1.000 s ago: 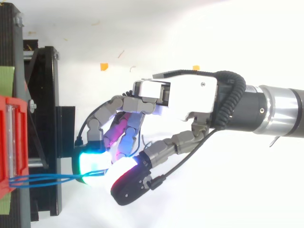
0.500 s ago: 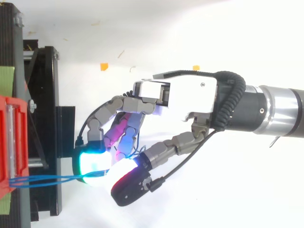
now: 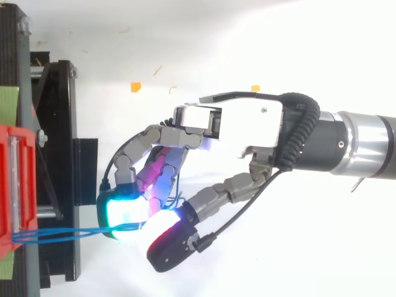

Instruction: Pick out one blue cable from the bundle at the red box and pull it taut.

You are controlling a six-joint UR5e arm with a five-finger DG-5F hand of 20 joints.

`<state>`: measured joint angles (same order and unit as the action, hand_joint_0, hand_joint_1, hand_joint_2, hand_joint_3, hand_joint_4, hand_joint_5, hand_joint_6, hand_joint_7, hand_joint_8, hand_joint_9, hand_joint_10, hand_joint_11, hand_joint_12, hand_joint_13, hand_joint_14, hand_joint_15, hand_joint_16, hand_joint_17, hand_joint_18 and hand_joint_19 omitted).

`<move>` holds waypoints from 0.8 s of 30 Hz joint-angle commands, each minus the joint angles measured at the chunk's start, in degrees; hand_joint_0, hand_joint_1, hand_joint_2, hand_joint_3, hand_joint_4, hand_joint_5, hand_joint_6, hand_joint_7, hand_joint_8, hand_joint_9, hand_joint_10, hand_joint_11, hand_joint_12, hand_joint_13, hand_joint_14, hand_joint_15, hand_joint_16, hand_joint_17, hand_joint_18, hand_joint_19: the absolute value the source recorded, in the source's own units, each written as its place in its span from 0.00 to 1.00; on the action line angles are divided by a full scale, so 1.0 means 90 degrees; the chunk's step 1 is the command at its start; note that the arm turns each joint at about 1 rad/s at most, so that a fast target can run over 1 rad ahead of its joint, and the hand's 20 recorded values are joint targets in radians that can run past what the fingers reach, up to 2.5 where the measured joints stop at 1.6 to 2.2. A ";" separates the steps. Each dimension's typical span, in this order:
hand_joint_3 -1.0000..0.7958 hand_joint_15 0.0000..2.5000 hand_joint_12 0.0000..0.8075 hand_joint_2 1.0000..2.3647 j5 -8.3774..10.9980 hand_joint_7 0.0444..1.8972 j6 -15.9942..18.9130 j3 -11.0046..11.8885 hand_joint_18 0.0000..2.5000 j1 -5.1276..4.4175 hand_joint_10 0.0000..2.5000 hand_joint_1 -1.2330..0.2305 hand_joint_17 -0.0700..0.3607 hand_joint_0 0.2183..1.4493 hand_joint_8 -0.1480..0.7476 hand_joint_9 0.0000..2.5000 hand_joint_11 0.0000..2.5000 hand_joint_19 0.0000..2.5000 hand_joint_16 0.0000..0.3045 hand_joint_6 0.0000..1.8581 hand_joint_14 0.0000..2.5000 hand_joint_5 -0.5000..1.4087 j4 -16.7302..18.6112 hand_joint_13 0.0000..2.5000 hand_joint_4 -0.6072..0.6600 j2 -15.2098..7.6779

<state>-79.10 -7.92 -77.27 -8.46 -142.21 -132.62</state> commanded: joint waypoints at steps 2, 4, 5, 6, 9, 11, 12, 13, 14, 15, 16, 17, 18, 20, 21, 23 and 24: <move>0.34 0.15 0.37 0.01 0.0000 0.58 -0.0009 0.0002 0.29 0.0003 0.01 0.22 0.37 0.50 0.46 0.50 0.32 0.25 0.13 0.52 0.01 0.21 0.0000 0.35 0.31 0.0009; 0.32 0.15 0.37 0.01 0.0000 0.56 0.0001 0.0002 0.29 0.0003 0.01 0.23 0.37 0.50 0.46 0.50 0.31 0.25 0.13 0.52 0.01 0.21 0.0000 0.36 0.28 0.0009; 0.32 0.15 0.37 0.01 0.0000 0.56 0.0001 0.0002 0.29 0.0003 0.01 0.23 0.37 0.50 0.46 0.51 0.31 0.25 0.13 0.52 0.01 0.21 0.0000 0.36 0.28 0.0009; 0.31 0.15 0.37 0.00 0.0000 0.56 0.0001 0.0002 0.29 0.0003 0.01 0.23 0.36 0.51 0.46 0.51 0.31 0.26 0.13 0.52 0.01 0.21 0.0000 0.36 0.27 -0.0001; 0.28 0.15 0.36 0.00 0.0000 0.53 0.0001 0.0002 0.30 0.0003 0.01 0.22 0.36 0.50 0.46 0.51 0.31 0.25 0.13 0.53 0.01 0.21 0.0000 0.37 0.25 -0.0001; 0.28 0.15 0.36 0.00 0.0000 0.52 0.0001 0.0002 0.31 0.0003 0.01 0.22 0.36 0.49 0.46 0.51 0.31 0.25 0.13 0.53 0.01 0.21 0.0000 0.37 0.25 -0.0001; 0.28 0.15 0.36 0.00 0.0000 0.51 0.0001 0.0002 0.31 0.0003 0.01 0.22 0.36 0.49 0.47 0.52 0.31 0.24 0.13 0.53 0.01 0.21 0.0000 0.37 0.25 -0.0001; 0.28 0.15 0.36 0.00 0.0000 0.52 0.0001 0.0002 0.32 0.0003 0.01 0.22 0.36 0.48 0.46 0.52 0.32 0.24 0.13 0.53 0.01 0.21 0.0000 0.37 0.25 0.0009; 0.28 0.15 0.37 0.00 0.0000 0.51 0.0001 0.0002 0.32 0.0003 0.01 0.22 0.36 0.48 0.46 0.52 0.32 0.24 0.13 0.53 0.01 0.21 0.0000 0.37 0.25 -0.0001; 0.28 0.15 0.36 0.00 0.0000 0.52 0.0001 0.0002 0.32 0.0003 0.01 0.22 0.36 0.48 0.46 0.52 0.31 0.24 0.13 0.53 0.01 0.21 0.0000 0.37 0.25 -0.0001; 0.28 0.14 0.36 0.00 0.0000 0.52 0.0010 -0.0008 0.32 0.0003 0.01 0.22 0.36 0.47 0.46 0.52 0.31 0.24 0.13 0.53 0.01 0.21 0.0000 0.37 0.25 -0.0001; 0.28 0.15 0.36 0.00 0.0000 0.52 0.0010 0.0002 0.32 0.0003 0.01 0.22 0.36 0.47 0.47 0.52 0.32 0.24 0.13 0.52 0.01 0.21 0.0000 0.37 0.26 -0.0001; 0.28 0.15 0.37 0.00 0.0000 0.52 0.0020 0.0002 0.32 0.0003 0.01 0.21 0.36 0.46 0.47 0.52 0.31 0.23 0.13 0.52 0.01 0.21 0.0000 0.37 0.26 -0.0001; 0.28 0.15 0.37 0.00 0.0000 0.52 0.0030 0.0002 0.32 0.0003 0.01 0.21 0.36 0.46 0.47 0.52 0.32 0.23 0.13 0.52 0.01 0.21 0.0000 0.37 0.26 -0.0001; 0.28 0.15 0.37 0.00 0.0000 0.52 0.0030 0.0002 0.33 0.0003 0.01 0.21 0.36 0.45 0.46 0.52 0.31 0.23 0.13 0.52 0.01 0.21 -0.0010 0.38 0.26 -0.0001; 0.28 0.15 0.37 0.00 0.0000 0.52 0.0030 -0.0008 0.33 -0.0007 0.01 0.21 0.36 0.45 0.46 0.53 0.32 0.23 0.13 0.52 0.01 0.21 -0.0010 0.38 0.27 -0.0001; 0.28 0.15 0.37 0.00 0.0000 0.52 0.0030 -0.0008 0.33 0.0003 0.01 0.21 0.36 0.44 0.47 0.53 0.32 0.23 0.13 0.52 0.01 0.21 -0.0010 0.38 0.27 -0.0001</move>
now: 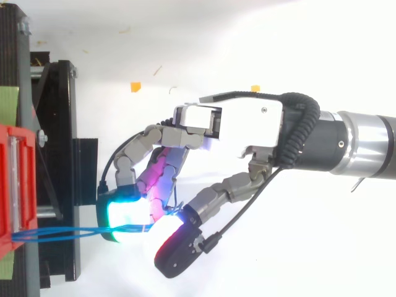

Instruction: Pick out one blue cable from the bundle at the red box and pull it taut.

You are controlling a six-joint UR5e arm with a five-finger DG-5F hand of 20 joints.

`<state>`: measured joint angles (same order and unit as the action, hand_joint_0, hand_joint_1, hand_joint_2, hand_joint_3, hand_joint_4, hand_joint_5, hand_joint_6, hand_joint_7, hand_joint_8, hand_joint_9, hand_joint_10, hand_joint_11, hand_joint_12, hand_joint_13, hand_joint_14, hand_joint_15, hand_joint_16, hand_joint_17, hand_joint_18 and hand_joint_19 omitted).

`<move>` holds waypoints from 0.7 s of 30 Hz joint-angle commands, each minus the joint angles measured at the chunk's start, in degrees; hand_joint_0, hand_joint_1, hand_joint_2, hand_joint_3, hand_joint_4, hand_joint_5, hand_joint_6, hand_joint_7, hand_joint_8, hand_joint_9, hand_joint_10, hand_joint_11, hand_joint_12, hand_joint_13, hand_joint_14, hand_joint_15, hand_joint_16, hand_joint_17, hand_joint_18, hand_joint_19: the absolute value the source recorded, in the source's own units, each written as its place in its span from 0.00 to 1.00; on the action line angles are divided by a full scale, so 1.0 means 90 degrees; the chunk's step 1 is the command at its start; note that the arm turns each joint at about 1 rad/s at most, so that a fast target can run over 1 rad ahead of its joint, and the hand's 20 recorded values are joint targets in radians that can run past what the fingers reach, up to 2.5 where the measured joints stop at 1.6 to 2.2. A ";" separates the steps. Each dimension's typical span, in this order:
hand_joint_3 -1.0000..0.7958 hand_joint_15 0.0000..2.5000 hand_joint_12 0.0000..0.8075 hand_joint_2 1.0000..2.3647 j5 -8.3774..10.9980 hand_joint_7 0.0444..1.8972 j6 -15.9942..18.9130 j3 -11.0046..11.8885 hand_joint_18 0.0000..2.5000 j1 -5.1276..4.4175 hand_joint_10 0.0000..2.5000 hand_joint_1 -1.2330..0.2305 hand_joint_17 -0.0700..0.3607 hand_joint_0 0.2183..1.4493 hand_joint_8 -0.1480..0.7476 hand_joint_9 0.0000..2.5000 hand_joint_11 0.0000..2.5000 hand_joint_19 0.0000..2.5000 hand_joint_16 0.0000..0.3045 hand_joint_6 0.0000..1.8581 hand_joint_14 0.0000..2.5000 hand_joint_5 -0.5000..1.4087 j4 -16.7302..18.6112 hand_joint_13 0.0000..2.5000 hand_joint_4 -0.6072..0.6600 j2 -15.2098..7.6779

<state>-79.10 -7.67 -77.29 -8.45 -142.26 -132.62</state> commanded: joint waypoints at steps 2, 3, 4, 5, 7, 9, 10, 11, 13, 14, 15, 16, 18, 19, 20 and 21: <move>0.28 0.15 0.36 0.00 0.0000 0.52 0.0003 0.0004 0.33 0.0001 0.01 0.20 0.36 0.43 0.47 0.53 0.32 0.23 0.13 0.52 0.01 0.22 -0.0004 0.38 0.27 -0.0001; 0.28 0.15 0.36 0.00 0.0000 0.52 0.0003 0.0004 0.33 0.0001 0.01 0.20 0.36 0.42 0.47 0.53 0.31 0.23 0.13 0.52 0.01 0.22 -0.0004 0.38 0.27 -0.0001; 0.28 0.15 0.36 0.00 0.0000 0.53 0.0003 0.0004 0.33 -0.0009 0.01 0.20 0.36 0.42 0.47 0.54 0.32 0.24 0.12 0.52 0.01 0.22 -0.0004 0.38 0.27 -0.0001; 0.28 0.15 0.37 0.00 0.0000 0.53 0.0003 -0.0006 0.33 0.0001 0.01 0.20 0.36 0.41 0.47 0.54 0.32 0.23 0.12 0.52 0.01 0.22 -0.0004 0.38 0.27 -0.0001; 0.28 0.15 0.36 0.00 0.0000 0.53 0.0003 0.0004 0.33 0.0001 0.01 0.19 0.36 0.40 0.47 0.54 0.32 0.24 0.12 0.51 0.01 0.22 -0.0004 0.38 0.28 -0.0001; 0.28 0.15 0.36 0.00 -0.0010 0.53 0.0003 0.0004 0.33 0.0001 0.01 0.19 0.36 0.38 0.47 0.54 0.32 0.24 0.12 0.51 0.01 0.22 -0.0004 0.38 0.28 -0.0001; 0.28 0.15 0.36 0.00 -0.0010 0.52 0.0003 0.0004 0.33 0.0011 0.01 0.18 0.36 0.36 0.47 0.54 0.32 0.24 0.12 0.51 0.01 0.22 -0.0014 0.38 0.29 -0.0001; 0.28 0.16 0.36 0.00 -0.0010 0.49 0.0003 0.0004 0.33 0.0001 0.01 0.18 0.36 0.34 0.46 0.55 0.32 0.24 0.12 0.51 0.01 0.22 -0.0014 0.38 0.30 0.0009; 0.28 0.15 0.37 0.00 -0.0010 0.44 0.0003 0.0004 0.33 0.0011 0.01 0.19 0.36 0.30 0.47 0.55 0.32 0.24 0.13 0.50 0.01 0.23 -0.0014 0.39 0.34 -0.0001; 0.28 0.15 0.37 0.00 -0.0020 0.43 0.0003 0.0004 0.33 0.0001 0.01 0.20 0.37 0.27 0.47 0.56 0.31 0.24 0.13 0.50 0.01 0.23 -0.0014 0.39 0.36 -0.0001; 0.28 0.15 0.38 0.00 -0.0039 0.42 0.0003 0.0004 0.34 0.0011 0.01 0.20 0.39 0.23 0.48 0.56 0.31 0.24 0.14 0.49 0.01 0.23 -0.0014 0.39 0.40 -0.0001; 0.28 0.15 0.40 0.00 -0.0049 0.45 0.0003 0.0004 0.35 0.0011 0.01 0.20 0.40 0.19 0.49 0.56 0.31 0.24 0.15 0.48 0.01 0.23 -0.0014 0.40 0.42 -0.0001; 0.28 0.15 0.41 0.00 -0.0068 0.44 0.0003 0.0004 0.36 0.0011 0.01 0.21 0.41 0.17 0.49 0.57 0.31 0.23 0.16 0.48 0.01 0.23 -0.0014 0.40 0.43 -0.0001; 0.28 0.15 0.42 0.00 -0.0068 0.44 0.0003 -0.0006 0.36 0.0011 0.01 0.22 0.42 0.17 0.49 0.57 0.30 0.23 0.16 0.47 0.01 0.23 -0.0014 0.40 0.43 0.0009; 0.28 0.15 0.42 0.00 -0.0068 0.45 0.0003 0.0004 0.36 0.0011 0.01 0.22 0.42 0.16 0.49 0.57 0.30 0.23 0.16 0.47 0.01 0.23 -0.0014 0.40 0.43 -0.0001; 0.28 0.15 0.42 0.00 -0.0068 0.44 0.0003 0.0004 0.36 0.0011 0.01 0.25 0.43 0.16 0.49 0.57 0.30 0.23 0.17 0.47 0.01 0.23 -0.0014 0.41 0.43 -0.0001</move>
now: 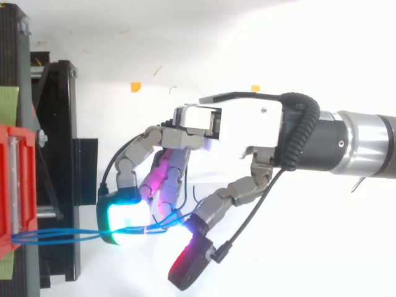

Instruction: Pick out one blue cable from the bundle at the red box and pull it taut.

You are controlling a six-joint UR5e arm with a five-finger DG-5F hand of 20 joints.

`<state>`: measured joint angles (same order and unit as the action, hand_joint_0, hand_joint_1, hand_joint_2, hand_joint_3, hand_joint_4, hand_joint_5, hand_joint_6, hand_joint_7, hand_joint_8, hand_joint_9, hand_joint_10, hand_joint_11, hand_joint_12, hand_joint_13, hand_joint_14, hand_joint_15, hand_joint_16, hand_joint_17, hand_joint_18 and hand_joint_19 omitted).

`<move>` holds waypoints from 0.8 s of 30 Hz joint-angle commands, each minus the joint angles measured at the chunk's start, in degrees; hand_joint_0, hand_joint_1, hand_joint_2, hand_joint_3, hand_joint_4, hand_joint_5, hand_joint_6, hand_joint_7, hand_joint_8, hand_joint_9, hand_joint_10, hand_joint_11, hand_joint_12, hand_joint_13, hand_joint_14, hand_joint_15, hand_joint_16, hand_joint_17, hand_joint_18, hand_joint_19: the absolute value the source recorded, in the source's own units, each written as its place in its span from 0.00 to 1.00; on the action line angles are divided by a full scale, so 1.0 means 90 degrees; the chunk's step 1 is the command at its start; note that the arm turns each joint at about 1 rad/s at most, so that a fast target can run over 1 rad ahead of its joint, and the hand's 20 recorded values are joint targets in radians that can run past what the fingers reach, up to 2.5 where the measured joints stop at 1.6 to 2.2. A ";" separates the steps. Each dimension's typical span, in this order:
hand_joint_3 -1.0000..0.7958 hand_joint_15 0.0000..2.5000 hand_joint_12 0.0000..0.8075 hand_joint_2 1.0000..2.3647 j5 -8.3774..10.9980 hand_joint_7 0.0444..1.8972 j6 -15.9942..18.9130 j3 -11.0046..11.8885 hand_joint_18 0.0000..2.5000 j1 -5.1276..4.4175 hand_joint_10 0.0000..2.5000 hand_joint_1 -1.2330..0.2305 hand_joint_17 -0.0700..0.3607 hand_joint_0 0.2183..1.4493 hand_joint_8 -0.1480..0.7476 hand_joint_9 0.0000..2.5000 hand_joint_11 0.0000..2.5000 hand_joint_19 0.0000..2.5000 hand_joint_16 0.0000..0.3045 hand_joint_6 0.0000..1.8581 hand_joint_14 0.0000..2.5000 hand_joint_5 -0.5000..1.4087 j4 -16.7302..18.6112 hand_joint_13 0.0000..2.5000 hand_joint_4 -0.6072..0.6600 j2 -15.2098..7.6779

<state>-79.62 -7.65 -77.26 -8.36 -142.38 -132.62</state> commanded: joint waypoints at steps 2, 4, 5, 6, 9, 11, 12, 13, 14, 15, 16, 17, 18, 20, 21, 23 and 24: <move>0.28 0.15 0.42 0.00 -0.0011 0.44 0.0000 0.0010 0.36 0.0001 0.01 0.27 0.42 0.17 0.49 0.57 0.30 0.23 0.16 0.47 0.01 0.23 0.0000 0.41 0.43 -0.0001; 0.28 0.15 0.42 0.00 -0.0011 0.44 0.0000 0.0030 0.36 0.0001 0.01 0.32 0.42 0.18 0.49 0.57 0.30 0.24 0.16 0.46 0.01 0.24 -0.0010 0.41 0.42 -0.0001; 0.28 0.15 0.41 0.00 -0.0020 0.44 0.0000 0.0030 0.36 0.0011 0.01 0.34 0.41 0.19 0.48 0.57 0.30 0.24 0.16 0.46 0.01 0.24 -0.0019 0.41 0.42 -0.0001; 0.28 0.15 0.41 0.00 -0.0020 0.45 0.0000 0.0030 0.36 0.0011 0.01 0.36 0.41 0.20 0.48 0.58 0.30 0.24 0.16 0.45 0.01 0.24 -0.0059 0.41 0.41 -0.0001; 0.28 0.15 0.39 0.00 -0.0020 0.46 0.0000 0.0030 0.35 0.0011 0.01 0.40 0.39 0.25 0.47 0.58 0.30 0.25 0.14 0.45 0.01 0.23 -0.0059 0.41 0.38 -0.0001; 0.28 0.15 0.37 0.00 -0.0020 0.46 0.0000 0.0039 0.34 0.0011 0.01 0.39 0.37 0.29 0.45 0.59 0.30 0.26 0.13 0.45 0.01 0.23 -0.0059 0.41 0.35 -0.0001; 0.28 0.16 0.36 0.00 -0.0020 0.47 0.0000 0.0039 0.34 0.0011 0.01 0.36 0.37 0.30 0.45 0.59 0.30 0.26 0.13 0.45 0.01 0.24 -0.0059 0.41 0.34 -0.0001; 0.28 0.16 0.36 0.00 -0.0020 0.47 0.0000 0.0039 0.34 0.0011 0.01 0.34 0.37 0.30 0.44 0.59 0.30 0.26 0.13 0.45 0.01 0.24 -0.0059 0.41 0.34 -0.0001; 0.31 0.16 0.36 0.00 -0.0020 0.49 0.0000 0.0039 0.34 0.0011 0.01 0.32 0.37 0.32 0.44 0.59 0.30 0.26 0.13 0.45 0.01 0.24 -0.0059 0.41 0.34 -0.0001; 0.33 0.16 0.36 0.01 -0.0020 0.49 0.0000 0.0039 0.34 0.0011 0.01 0.31 0.37 0.32 0.45 0.59 0.30 0.26 0.13 0.46 0.01 0.24 -0.0059 0.42 0.34 -0.0001; 0.35 0.16 0.36 0.01 -0.0020 0.50 0.0000 0.0030 0.34 0.0011 0.01 0.28 0.37 0.33 0.45 0.60 0.30 0.26 0.13 0.47 0.01 0.24 -0.0059 0.42 0.35 -0.0001; 0.35 0.16 0.36 0.01 -0.0020 0.50 0.0000 0.0039 0.34 0.0011 0.01 0.28 0.37 0.33 0.45 0.59 0.30 0.26 0.13 0.47 0.01 0.24 -0.0059 0.42 0.36 -0.0001; 0.36 0.16 0.36 0.01 -0.0020 0.50 0.0000 0.0039 0.34 0.0011 0.01 0.27 0.37 0.33 0.46 0.59 0.31 0.26 0.13 0.47 0.01 0.24 -0.0059 0.42 0.37 -0.0001; 0.36 0.16 0.37 0.01 -0.0020 0.49 0.0000 0.0030 0.34 0.0011 0.01 0.26 0.37 0.33 0.47 0.59 0.31 0.26 0.13 0.48 0.01 0.24 -0.0059 0.42 0.38 -0.0001; 0.36 0.16 0.37 0.01 -0.0020 0.48 0.0000 0.0039 0.34 0.0011 0.01 0.26 0.37 0.33 0.47 0.58 0.31 0.26 0.13 0.48 0.01 0.24 -0.0059 0.42 0.39 -0.0001; 0.34 0.16 0.37 0.01 -0.0011 0.47 0.0000 0.0030 0.34 0.0011 0.01 0.27 0.37 0.34 0.47 0.58 0.31 0.26 0.13 0.48 0.01 0.24 -0.0059 0.42 0.39 -0.0001; 0.34 0.16 0.37 0.01 -0.0011 0.47 0.0000 0.0030 0.34 0.0001 0.01 0.27 0.37 0.33 0.47 0.58 0.31 0.26 0.13 0.48 0.01 0.24 -0.0059 0.42 0.40 -0.0001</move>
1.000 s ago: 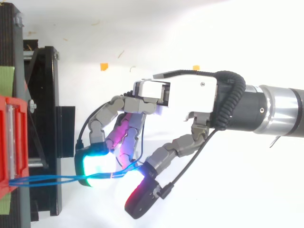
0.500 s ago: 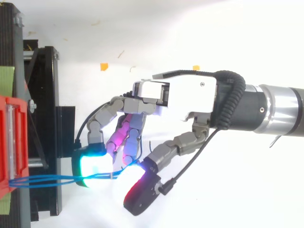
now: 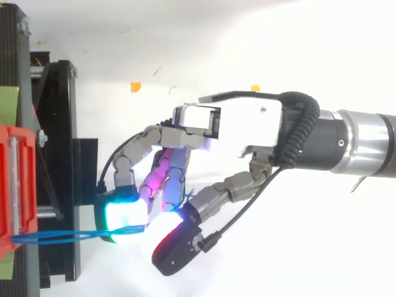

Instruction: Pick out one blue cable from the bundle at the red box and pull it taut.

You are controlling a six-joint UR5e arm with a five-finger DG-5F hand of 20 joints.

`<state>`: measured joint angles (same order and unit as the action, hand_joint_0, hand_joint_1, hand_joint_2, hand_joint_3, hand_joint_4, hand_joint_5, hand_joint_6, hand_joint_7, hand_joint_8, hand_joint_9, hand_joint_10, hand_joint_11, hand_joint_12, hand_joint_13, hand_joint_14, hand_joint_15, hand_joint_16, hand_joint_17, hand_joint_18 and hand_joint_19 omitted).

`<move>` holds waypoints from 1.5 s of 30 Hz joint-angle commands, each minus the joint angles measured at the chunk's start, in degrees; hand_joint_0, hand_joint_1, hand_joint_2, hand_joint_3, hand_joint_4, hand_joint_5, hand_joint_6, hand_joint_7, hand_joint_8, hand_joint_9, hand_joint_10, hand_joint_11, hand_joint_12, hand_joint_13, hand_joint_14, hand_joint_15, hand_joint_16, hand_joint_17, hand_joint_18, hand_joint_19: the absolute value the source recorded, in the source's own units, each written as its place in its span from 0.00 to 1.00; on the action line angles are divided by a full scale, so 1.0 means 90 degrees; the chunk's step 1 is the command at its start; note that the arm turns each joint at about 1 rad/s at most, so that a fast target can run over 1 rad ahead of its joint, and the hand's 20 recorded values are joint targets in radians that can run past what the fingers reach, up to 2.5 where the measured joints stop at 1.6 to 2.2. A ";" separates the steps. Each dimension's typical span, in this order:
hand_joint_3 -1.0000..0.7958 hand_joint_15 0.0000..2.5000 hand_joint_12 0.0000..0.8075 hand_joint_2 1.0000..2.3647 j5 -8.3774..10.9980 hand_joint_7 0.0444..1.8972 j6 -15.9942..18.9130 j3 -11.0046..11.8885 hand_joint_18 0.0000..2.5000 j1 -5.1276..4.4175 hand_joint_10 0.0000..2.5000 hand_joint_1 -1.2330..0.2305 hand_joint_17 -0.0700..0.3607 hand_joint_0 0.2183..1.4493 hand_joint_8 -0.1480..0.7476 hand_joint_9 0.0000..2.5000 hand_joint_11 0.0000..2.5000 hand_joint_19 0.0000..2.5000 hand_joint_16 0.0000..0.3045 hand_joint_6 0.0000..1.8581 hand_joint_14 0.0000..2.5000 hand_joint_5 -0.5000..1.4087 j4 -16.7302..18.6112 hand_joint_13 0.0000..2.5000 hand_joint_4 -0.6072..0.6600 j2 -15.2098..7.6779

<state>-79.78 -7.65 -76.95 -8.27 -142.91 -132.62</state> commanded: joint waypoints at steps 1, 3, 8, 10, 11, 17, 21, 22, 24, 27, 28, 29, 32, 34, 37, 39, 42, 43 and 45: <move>0.34 0.16 0.37 0.01 0.0008 0.47 0.0000 0.0005 0.34 0.0001 0.01 0.27 0.37 0.33 0.47 0.58 0.31 0.26 0.13 0.48 0.01 0.24 0.0000 0.42 0.40 -0.0001; 0.34 0.16 0.37 0.01 0.0008 0.49 0.0000 -0.0005 0.34 0.0001 0.01 0.27 0.37 0.34 0.47 0.58 0.31 0.26 0.13 0.48 0.01 0.24 0.0000 0.42 0.40 -0.0001; 0.37 0.16 0.38 0.01 0.0008 0.47 0.0000 0.0005 0.34 0.0001 0.01 0.20 0.37 0.43 0.46 0.55 0.33 0.25 0.13 0.51 0.01 0.22 -0.0049 0.41 0.37 0.0009; 0.35 0.16 0.37 0.01 0.0008 0.51 0.0000 -0.0005 0.34 0.0001 0.01 0.20 0.37 0.46 0.48 0.56 0.33 0.26 0.13 0.51 0.01 0.22 -0.0059 0.41 0.35 0.0009; 0.33 0.17 0.37 0.01 0.0008 0.52 0.0010 -0.0005 0.33 0.0001 0.01 0.20 0.37 0.47 0.48 0.56 0.32 0.26 0.13 0.51 0.01 0.22 -0.0068 0.41 0.35 -0.0001; 0.28 0.17 0.37 0.00 0.0008 0.50 0.0039 0.0005 0.34 0.0001 0.01 0.20 0.37 0.46 0.48 0.57 0.34 0.25 0.13 0.51 0.01 0.22 -0.0088 0.41 0.32 0.0009; 0.28 0.17 0.37 0.00 0.0008 0.49 0.0039 0.0015 0.35 0.0001 0.01 0.19 0.37 0.43 0.48 0.58 0.33 0.24 0.13 0.51 0.01 0.23 -0.0088 0.41 0.29 0.0009; 0.28 0.17 0.37 0.00 0.0008 0.49 0.0039 0.0015 0.34 0.0001 0.01 0.19 0.37 0.40 0.48 0.58 0.33 0.25 0.13 0.51 0.01 0.23 -0.0088 0.41 0.30 0.0009; 0.28 0.17 0.37 0.00 0.0008 0.49 0.0039 0.0015 0.34 0.0001 0.01 0.19 0.36 0.38 0.48 0.58 0.33 0.25 0.13 0.51 0.01 0.23 -0.0108 0.41 0.30 -0.0001; 0.28 0.17 0.37 0.00 0.0008 0.48 0.0039 0.0015 0.34 0.0001 0.01 0.18 0.36 0.34 0.48 0.58 0.33 0.25 0.13 0.51 0.01 0.23 -0.0137 0.41 0.31 -0.0001; 0.28 0.17 0.37 0.00 0.0008 0.48 0.0039 0.0015 0.34 0.0001 0.01 0.18 0.37 0.33 0.48 0.58 0.33 0.25 0.13 0.51 0.01 0.23 -0.0147 0.41 0.32 -0.0001; 0.28 0.17 0.37 0.00 0.0008 0.48 0.0039 0.0015 0.34 0.0001 0.01 0.18 0.36 0.33 0.48 0.58 0.33 0.25 0.13 0.51 0.01 0.23 -0.0147 0.41 0.32 0.0009; 0.28 0.17 0.37 0.00 0.0008 0.44 0.0039 0.0044 0.35 0.0001 0.01 0.17 0.37 0.28 0.48 0.58 0.33 0.25 0.13 0.50 0.01 0.23 -0.0156 0.41 0.37 0.0009; 0.28 0.17 0.38 0.00 0.0008 0.44 0.0039 0.0054 0.35 0.0001 0.01 0.18 0.38 0.26 0.48 0.56 0.32 0.25 0.14 0.49 0.01 0.22 -0.0166 0.41 0.41 -0.0001; 0.28 0.17 0.39 0.00 0.0008 0.43 0.0039 0.0063 0.35 0.0001 0.01 0.21 0.39 0.24 0.48 0.56 0.32 0.25 0.14 0.49 0.01 0.22 -0.0186 0.41 0.42 0.0009; 0.28 0.16 0.40 0.00 0.0008 0.42 0.0039 0.0063 0.36 -0.0009 0.01 0.24 0.40 0.22 0.48 0.56 0.32 0.25 0.15 0.48 0.01 0.22 -0.0186 0.41 0.44 -0.0001; 0.28 0.16 0.41 0.00 0.0008 0.41 0.0039 0.0063 0.36 0.0001 0.01 0.26 0.41 0.21 0.48 0.56 0.31 0.25 0.16 0.47 0.01 0.22 -0.0195 0.41 0.45 0.0009; 0.28 0.17 0.41 0.00 0.0008 0.41 0.0039 0.0063 0.36 0.0001 0.01 0.26 0.41 0.21 0.48 0.56 0.31 0.25 0.16 0.47 0.01 0.22 -0.0195 0.41 0.45 0.0009; 0.28 0.17 0.42 0.00 0.0008 0.40 0.0039 0.0063 0.36 0.0001 0.01 0.28 0.41 0.20 0.47 0.55 0.31 0.25 0.16 0.47 0.01 0.22 -0.0195 0.41 0.45 -0.0001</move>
<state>-79.72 -7.29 -76.40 -8.27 -144.64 -132.60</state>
